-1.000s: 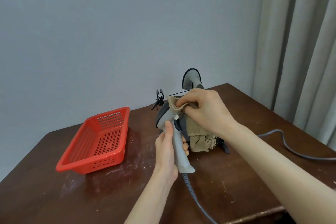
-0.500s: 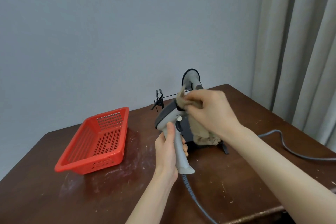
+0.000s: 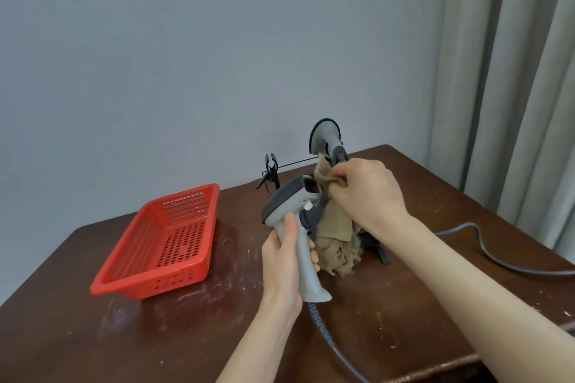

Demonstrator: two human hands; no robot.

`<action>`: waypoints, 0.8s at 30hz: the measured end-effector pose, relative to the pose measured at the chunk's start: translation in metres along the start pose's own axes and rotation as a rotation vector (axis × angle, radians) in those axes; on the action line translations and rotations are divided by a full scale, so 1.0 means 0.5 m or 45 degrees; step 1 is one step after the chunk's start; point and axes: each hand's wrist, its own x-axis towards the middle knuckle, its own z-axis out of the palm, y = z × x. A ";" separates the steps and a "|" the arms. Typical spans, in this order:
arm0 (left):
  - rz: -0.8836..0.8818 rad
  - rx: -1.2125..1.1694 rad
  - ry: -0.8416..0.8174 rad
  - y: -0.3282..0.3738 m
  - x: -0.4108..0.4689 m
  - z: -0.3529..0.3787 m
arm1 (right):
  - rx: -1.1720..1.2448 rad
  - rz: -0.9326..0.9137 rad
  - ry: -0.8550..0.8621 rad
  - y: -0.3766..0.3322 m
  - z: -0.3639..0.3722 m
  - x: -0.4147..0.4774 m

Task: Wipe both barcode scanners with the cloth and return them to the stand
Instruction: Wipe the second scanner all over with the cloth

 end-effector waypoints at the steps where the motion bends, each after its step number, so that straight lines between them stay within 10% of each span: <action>1: 0.005 -0.003 0.002 0.001 0.000 0.001 | 0.052 0.007 0.048 -0.001 0.000 -0.002; 13: -0.006 -0.029 -0.039 0.013 -0.011 -0.014 | 0.182 -0.010 -0.046 0.027 -0.009 -0.004; 24: -0.026 0.011 -0.039 0.017 -0.015 -0.013 | -0.238 -0.571 0.089 0.021 -0.001 -0.004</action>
